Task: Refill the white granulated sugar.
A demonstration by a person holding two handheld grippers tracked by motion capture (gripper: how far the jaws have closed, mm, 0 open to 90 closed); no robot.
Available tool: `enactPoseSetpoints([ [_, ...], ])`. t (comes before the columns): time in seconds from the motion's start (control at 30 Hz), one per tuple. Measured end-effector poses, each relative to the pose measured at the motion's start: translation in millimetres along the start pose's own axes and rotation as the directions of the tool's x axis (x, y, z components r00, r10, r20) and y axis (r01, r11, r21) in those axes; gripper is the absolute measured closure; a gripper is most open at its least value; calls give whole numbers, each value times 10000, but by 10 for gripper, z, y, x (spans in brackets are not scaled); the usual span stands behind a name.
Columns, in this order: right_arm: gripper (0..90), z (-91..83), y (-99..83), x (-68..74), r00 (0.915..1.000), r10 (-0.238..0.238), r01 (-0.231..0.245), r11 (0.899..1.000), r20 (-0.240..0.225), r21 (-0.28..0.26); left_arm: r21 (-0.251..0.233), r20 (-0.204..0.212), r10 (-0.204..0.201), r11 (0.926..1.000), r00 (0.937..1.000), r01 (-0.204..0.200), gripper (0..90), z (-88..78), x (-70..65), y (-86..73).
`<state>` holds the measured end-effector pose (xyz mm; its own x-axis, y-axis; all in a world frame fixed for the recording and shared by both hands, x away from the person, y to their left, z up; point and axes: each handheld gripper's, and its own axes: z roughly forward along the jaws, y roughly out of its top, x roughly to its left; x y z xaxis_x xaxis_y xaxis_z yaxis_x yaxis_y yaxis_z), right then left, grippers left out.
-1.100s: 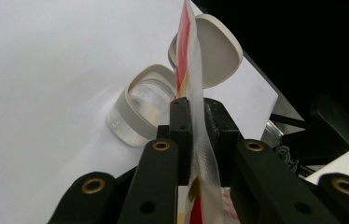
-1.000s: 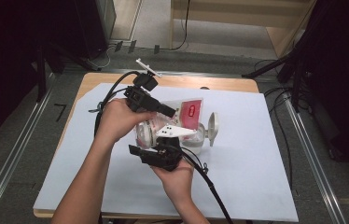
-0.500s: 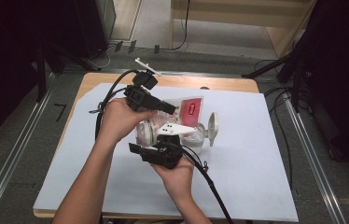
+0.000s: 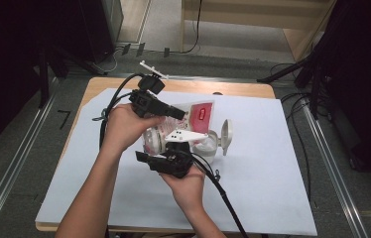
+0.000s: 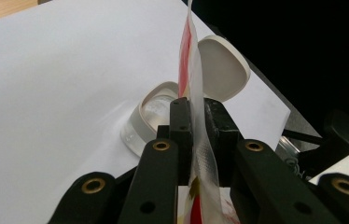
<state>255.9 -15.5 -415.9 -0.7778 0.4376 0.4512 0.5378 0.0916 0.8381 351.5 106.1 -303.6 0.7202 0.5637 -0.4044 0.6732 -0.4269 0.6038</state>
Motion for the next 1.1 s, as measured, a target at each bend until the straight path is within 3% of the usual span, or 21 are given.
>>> enactPoseSetpoints([
  [0.6, 617, 47, 10, -1, 9996, -207, 205, 9997, 211, 102, -194, 20, -125, 9997, 9999, 126, 841, -10, 45, -14],
  [1.1, 621, 78, 21, 6, 9997, 137, -137, 9999, 192, 27, -156, -64, 19, 9999, 10000, -20, 840, -18, 51, -10],
])
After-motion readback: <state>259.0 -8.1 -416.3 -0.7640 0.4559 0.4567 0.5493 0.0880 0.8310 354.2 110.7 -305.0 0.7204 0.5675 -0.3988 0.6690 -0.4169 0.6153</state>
